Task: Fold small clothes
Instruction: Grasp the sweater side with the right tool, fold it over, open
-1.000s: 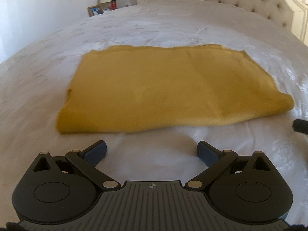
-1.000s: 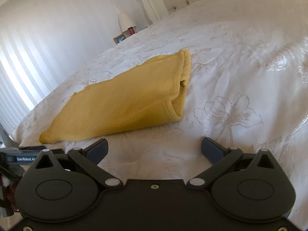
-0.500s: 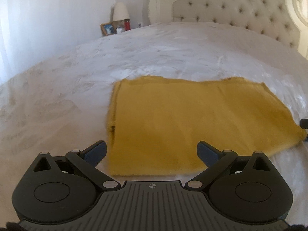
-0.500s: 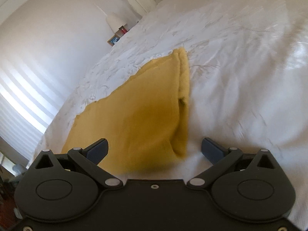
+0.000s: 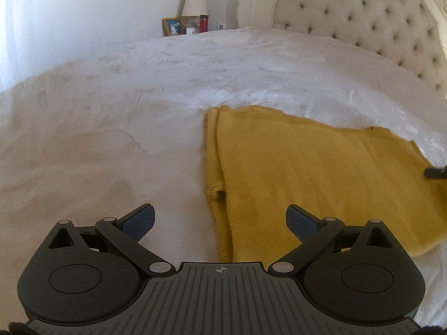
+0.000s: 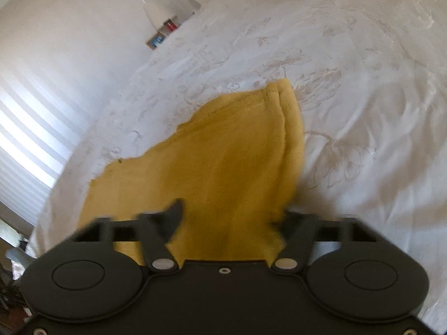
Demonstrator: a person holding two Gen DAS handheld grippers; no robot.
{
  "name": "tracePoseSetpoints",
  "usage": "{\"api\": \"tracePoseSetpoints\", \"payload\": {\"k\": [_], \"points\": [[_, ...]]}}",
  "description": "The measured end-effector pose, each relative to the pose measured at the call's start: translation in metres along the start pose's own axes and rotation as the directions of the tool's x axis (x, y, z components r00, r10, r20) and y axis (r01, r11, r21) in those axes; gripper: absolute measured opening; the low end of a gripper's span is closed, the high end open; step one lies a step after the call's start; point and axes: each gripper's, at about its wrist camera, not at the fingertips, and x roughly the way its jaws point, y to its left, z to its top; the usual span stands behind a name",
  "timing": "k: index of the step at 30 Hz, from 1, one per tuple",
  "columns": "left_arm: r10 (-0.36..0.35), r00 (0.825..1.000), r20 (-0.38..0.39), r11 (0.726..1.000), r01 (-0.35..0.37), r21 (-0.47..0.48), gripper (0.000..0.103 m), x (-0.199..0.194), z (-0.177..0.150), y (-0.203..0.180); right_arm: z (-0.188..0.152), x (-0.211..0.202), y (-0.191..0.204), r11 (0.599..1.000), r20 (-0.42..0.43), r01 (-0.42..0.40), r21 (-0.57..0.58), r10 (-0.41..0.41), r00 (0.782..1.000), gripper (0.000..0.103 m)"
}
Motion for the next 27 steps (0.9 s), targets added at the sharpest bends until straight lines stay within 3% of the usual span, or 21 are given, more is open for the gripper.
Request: {"api": "tracePoseSetpoints", "payload": {"k": [3,7,13,20,27], "points": [[-0.019,1.000,-0.005,1.000,0.019,-0.004,0.101,0.001,-0.001,0.005,0.004,-0.003,0.007,0.999,-0.002,0.042,-0.014,-0.042,0.999,0.029],[-0.034,0.999,-0.006,0.999,0.034,0.005,0.101,-0.005,0.001,0.013,0.011,-0.014,0.040,0.990,0.020,0.108,-0.094,-0.107,0.994,0.024],[-0.043,0.999,-0.008,0.998,0.042,-0.040,0.101,-0.011,0.008,0.026,0.021,-0.010,0.113,0.983,0.033,0.027,-0.184,-0.021,0.999,0.024],[-0.078,0.997,0.001,0.994,0.078,-0.074,0.101,-0.016,0.013,0.032,0.005,0.045,0.204,0.957,-0.051,-0.122,-0.261,0.113,0.992,0.023],[-0.077,0.997,-0.012,0.992,0.076,-0.100,0.101,-0.016,0.012,0.043,-0.028,0.109,0.248,0.942,-0.141,-0.162,-0.294,0.125,0.982,0.023]]}}
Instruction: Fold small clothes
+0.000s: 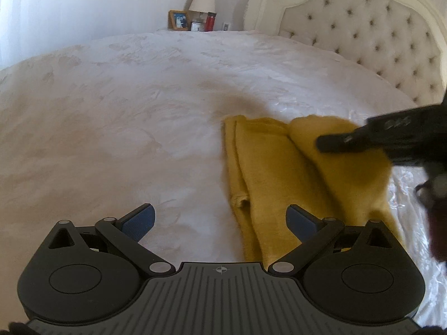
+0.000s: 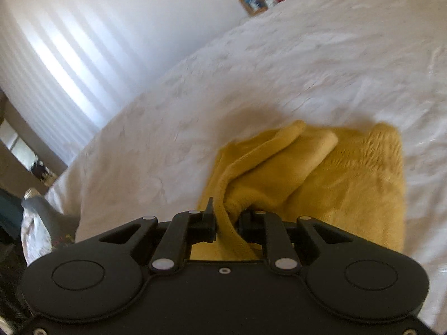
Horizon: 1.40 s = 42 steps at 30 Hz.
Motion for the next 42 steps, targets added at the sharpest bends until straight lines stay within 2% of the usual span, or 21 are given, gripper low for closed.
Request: {"api": "tracePoseSetpoints", "payload": {"k": [4,6,9,12,14,18,22,27,30,32,34,36,38,40,42], "points": [[0.000,1.000,-0.007,1.000,0.000,-0.026,0.101,0.002,0.001,0.007,-0.006,0.022,0.008,1.000,-0.015,0.023,-0.020,-0.024,1.000,0.023],[-0.002,1.000,-0.012,0.999,0.001,-0.035,0.101,0.004,0.000,0.010,-0.008,0.027,0.013,0.999,-0.032,0.025,-0.047,-0.026,0.999,0.027],[-0.010,1.000,-0.021,0.999,0.010,-0.045,0.101,0.006,-0.001,0.012,-0.010,0.025,0.017,0.997,-0.053,-0.041,-0.062,0.038,0.998,0.043],[-0.017,1.000,-0.026,0.999,0.015,-0.045,0.101,0.007,-0.002,0.013,-0.010,0.004,0.021,0.987,-0.009,-0.136,-0.083,0.136,0.991,0.044],[-0.021,0.999,-0.031,0.999,0.020,-0.043,0.101,0.009,-0.002,0.014,-0.009,-0.015,0.021,0.981,0.034,-0.172,-0.089,0.175,0.984,0.044],[-0.029,0.999,-0.029,0.999,0.028,-0.038,0.101,0.008,0.003,0.017,-0.013,-0.045,0.016,0.985,0.101,-0.101,-0.140,0.116,0.988,0.053],[-0.035,0.999,-0.018,0.998,0.034,-0.044,0.101,0.005,0.006,0.021,-0.033,-0.054,0.014,0.976,0.106,-0.002,-0.218,0.026,0.994,0.068],[-0.029,0.999,-0.028,0.996,0.026,-0.082,0.101,0.001,0.012,0.029,-0.057,-0.039,0.021,0.947,0.051,0.024,-0.319,-0.008,0.999,0.070],[-0.046,0.998,-0.039,0.995,0.042,-0.092,0.101,-0.001,0.020,0.032,-0.064,-0.028,0.031,0.924,0.067,0.068,-0.378,-0.045,0.997,0.070],[-0.055,0.998,-0.041,0.994,0.051,-0.094,0.101,-0.002,0.028,0.033,-0.066,-0.020,0.034,0.908,0.081,0.106,-0.405,-0.080,0.993,0.069],[-0.070,0.996,-0.047,0.993,0.065,-0.099,0.101,0.001,0.037,0.033,-0.070,-0.015,0.037,0.893,0.094,0.141,-0.428,-0.111,0.989,0.051],[-0.091,0.994,-0.059,0.991,0.084,-0.106,0.101,0.007,0.047,0.031,-0.073,-0.012,0.038,0.901,0.069,0.131,-0.414,-0.112,0.991,0.015],[-0.107,0.992,-0.072,0.989,0.099,-0.108,0.101,0.013,0.054,0.027,-0.081,-0.012,0.046,0.890,0.049,0.091,-0.447,-0.077,0.996,0.016],[-0.125,0.988,-0.092,0.988,0.116,-0.101,0.101,0.023,0.060,0.020,-0.094,-0.015,0.060,0.843,0.058,0.102,-0.529,-0.083,0.995,0.014],[-0.138,0.984,-0.114,0.987,0.126,-0.102,0.101,0.036,0.065,0.014,-0.102,-0.016,0.068,0.822,0.047,0.087,-0.563,-0.073,0.996,0.014]]}}
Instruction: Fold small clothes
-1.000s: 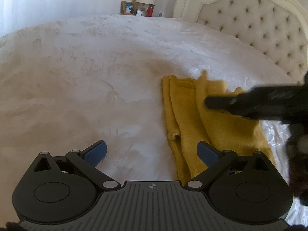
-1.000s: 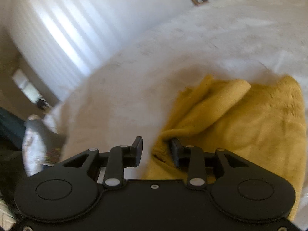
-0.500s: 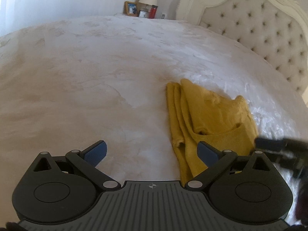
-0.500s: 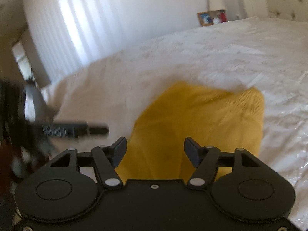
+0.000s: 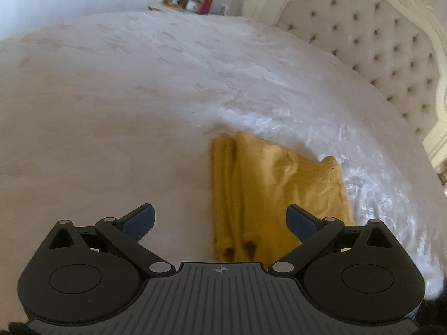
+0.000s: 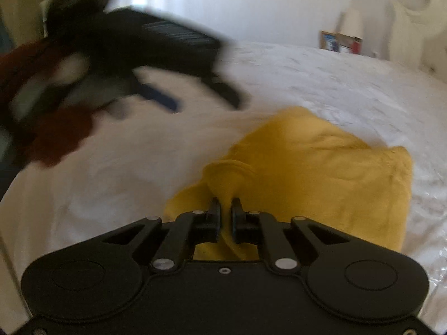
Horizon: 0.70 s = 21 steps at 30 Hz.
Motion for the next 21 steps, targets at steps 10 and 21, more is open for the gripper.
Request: {"api": "tracePoseSetpoints", "payload": {"k": [10,21], "points": [[-0.015,0.996,-0.083,1.000,0.015,0.001,0.101,0.064,0.020,-0.022,-0.011,-0.005,0.010,0.999,0.013,0.010,-0.043,-0.010,1.000,0.014],[-0.024,0.999,-0.025,1.000,0.024,-0.006,0.017,0.068,0.026,-0.023,-0.015,-0.013,0.020,0.995,0.049,0.038,-0.087,-0.034,0.998,0.014]]}}
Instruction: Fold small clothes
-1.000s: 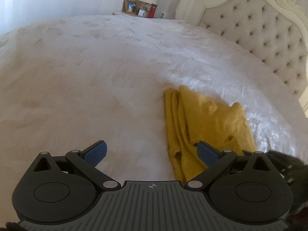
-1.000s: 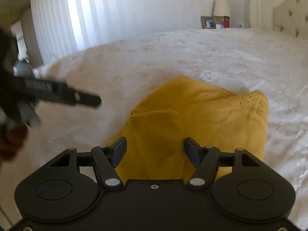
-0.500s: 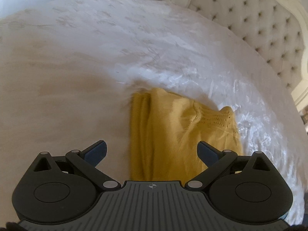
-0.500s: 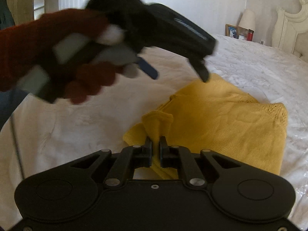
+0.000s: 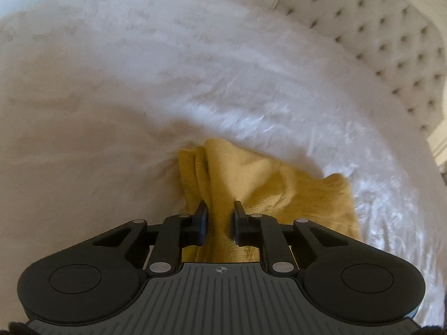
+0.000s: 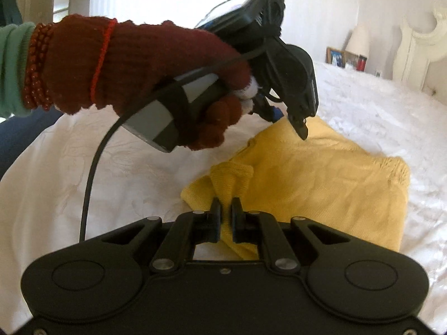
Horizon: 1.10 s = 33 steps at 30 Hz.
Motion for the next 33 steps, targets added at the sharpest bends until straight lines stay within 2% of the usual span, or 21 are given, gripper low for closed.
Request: {"api": "tracePoseSetpoints", "payload": {"k": [2,3,6,8,9,11,12,14,15,16,20,25,29,33], "points": [[0.017,1.000,0.015,1.000,-0.017,-0.017,0.017,-0.006,-0.002,0.006,-0.001,0.002,0.008,0.999,-0.005,-0.001,-0.042,0.001,1.000,0.014],[0.033,0.999,-0.006,0.999,-0.034,-0.016,0.017,-0.002,-0.003,0.009,-0.002,0.006,0.011,0.998,-0.015,0.002,-0.064,-0.003,1.000,0.016],[0.088,0.995,-0.036,0.996,-0.087,0.032,0.031,0.008,-0.003,0.010,-0.006,0.005,0.015,0.997,-0.027,-0.029,-0.077,0.027,0.999,0.026],[0.114,0.993,-0.005,0.990,-0.113,0.083,0.036,0.002,-0.004,0.005,-0.008,-0.007,0.013,0.997,0.003,-0.049,-0.052,0.049,0.999,0.040],[0.126,0.992,0.011,0.987,-0.126,0.097,0.038,-0.002,-0.004,0.002,-0.009,-0.013,0.010,0.998,0.012,-0.057,-0.034,0.058,0.998,0.054],[0.139,0.989,0.040,0.983,-0.143,0.113,0.047,-0.015,-0.007,-0.005,-0.012,-0.024,0.002,0.998,0.030,-0.066,0.010,0.066,0.997,0.065],[0.132,0.989,0.059,0.981,-0.139,0.134,0.050,-0.024,-0.010,-0.010,-0.014,-0.030,-0.003,0.997,0.039,-0.071,0.040,0.069,0.997,0.065],[0.119,0.989,0.090,0.973,-0.135,0.189,0.066,-0.037,-0.020,-0.020,-0.019,-0.038,-0.016,0.991,0.062,-0.065,0.113,0.058,0.996,0.069],[0.113,0.988,0.102,0.967,-0.133,0.218,0.068,-0.044,-0.026,-0.026,-0.022,-0.042,-0.022,0.987,0.073,-0.058,0.153,0.048,0.996,0.076],[0.107,0.988,0.109,0.961,-0.131,0.245,0.069,-0.049,-0.033,-0.032,-0.025,-0.047,-0.030,0.979,0.084,-0.050,0.196,0.034,0.996,0.078],[0.078,0.991,0.105,0.948,-0.107,0.300,0.076,-0.065,-0.064,-0.046,-0.038,-0.055,-0.061,0.930,0.082,-0.038,0.366,0.009,0.997,0.078],[0.119,0.993,-0.014,0.956,-0.111,0.270,0.076,-0.057,-0.101,-0.033,-0.065,-0.046,-0.093,0.826,0.008,-0.052,0.562,0.058,0.998,0.078],[0.130,0.991,-0.008,0.971,-0.126,0.201,0.080,-0.060,-0.119,-0.009,-0.083,-0.053,-0.105,0.766,0.011,-0.070,0.639,0.082,0.997,0.078],[0.127,0.992,0.008,0.979,-0.127,0.159,0.081,-0.066,-0.123,-0.004,-0.087,-0.060,-0.101,0.747,0.005,-0.054,0.662,0.068,0.998,0.078]]}}
